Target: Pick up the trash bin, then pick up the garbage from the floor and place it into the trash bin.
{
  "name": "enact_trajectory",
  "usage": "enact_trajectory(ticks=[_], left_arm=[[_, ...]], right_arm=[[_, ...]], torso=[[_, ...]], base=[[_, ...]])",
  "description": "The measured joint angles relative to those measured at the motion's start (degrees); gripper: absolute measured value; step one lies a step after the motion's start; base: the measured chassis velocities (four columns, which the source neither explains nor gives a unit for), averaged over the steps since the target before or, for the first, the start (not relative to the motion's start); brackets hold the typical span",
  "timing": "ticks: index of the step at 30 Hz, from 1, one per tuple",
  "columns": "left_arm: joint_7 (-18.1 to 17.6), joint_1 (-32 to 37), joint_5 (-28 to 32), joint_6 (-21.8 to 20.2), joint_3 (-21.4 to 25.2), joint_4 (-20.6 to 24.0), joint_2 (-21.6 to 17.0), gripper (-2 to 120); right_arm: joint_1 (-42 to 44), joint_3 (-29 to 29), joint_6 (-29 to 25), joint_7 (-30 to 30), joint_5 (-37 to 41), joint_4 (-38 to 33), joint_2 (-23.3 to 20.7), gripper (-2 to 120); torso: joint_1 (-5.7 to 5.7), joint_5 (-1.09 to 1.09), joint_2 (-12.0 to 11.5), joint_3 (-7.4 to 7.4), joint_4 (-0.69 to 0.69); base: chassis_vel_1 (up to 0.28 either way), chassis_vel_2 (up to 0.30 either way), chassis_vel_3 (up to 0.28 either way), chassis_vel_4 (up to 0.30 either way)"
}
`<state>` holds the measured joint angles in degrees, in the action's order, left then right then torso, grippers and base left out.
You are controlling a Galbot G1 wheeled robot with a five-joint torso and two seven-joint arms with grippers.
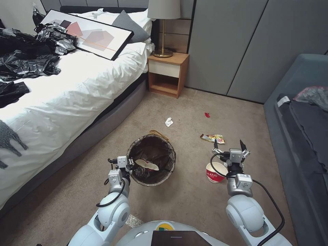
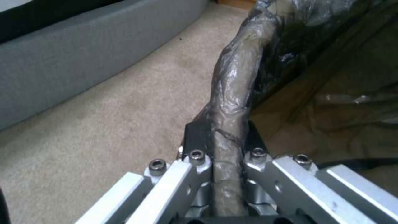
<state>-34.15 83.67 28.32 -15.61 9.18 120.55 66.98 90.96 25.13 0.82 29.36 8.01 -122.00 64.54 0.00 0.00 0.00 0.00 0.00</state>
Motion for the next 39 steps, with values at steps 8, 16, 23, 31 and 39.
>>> enact_trajectory(ticks=[8,16,23,31,39], left_arm=[[0.0,0.0,0.1,0.0,0.0,0.2,-0.1,3],[-0.1,0.0,0.1,-0.1,0.0,0.2,-0.1,3],[-0.1,-0.2,0.1,-0.1,0.0,0.2,0.2,3],[-0.1,-0.2,0.2,-0.1,-0.1,0.1,0.3,3],[-0.1,-0.2,0.2,-0.1,-0.2,0.2,0.4,3]], right_arm=[[0.0,-0.1,0.1,0.0,-0.2,-0.1,0.5,100],[-0.3,-0.3,0.1,0.1,-0.3,-0.1,0.9,100],[-1.0,-0.4,-0.3,0.7,-0.7,0.7,0.9,100],[-1.7,-0.5,-0.4,0.9,-0.5,1.4,-0.3,100],[-3.1,-0.2,-0.3,0.9,0.6,2.7,-4.2,100]], torso=[[0.00,0.00,0.0,0.00,-0.01],[0.00,0.00,0.0,0.00,0.00],[0.00,0.00,0.0,0.01,0.00],[0.00,0.00,0.0,0.00,-0.01],[0.00,0.01,0.0,0.00,-0.01]], base=[[-0.076,0.078,0.077,-0.081],[-0.078,0.082,0.073,-0.077],[-0.082,0.070,0.079,-0.068],[-0.019,0.027,0.026,-0.016],[0.000,0.000,0.000,0.000]])
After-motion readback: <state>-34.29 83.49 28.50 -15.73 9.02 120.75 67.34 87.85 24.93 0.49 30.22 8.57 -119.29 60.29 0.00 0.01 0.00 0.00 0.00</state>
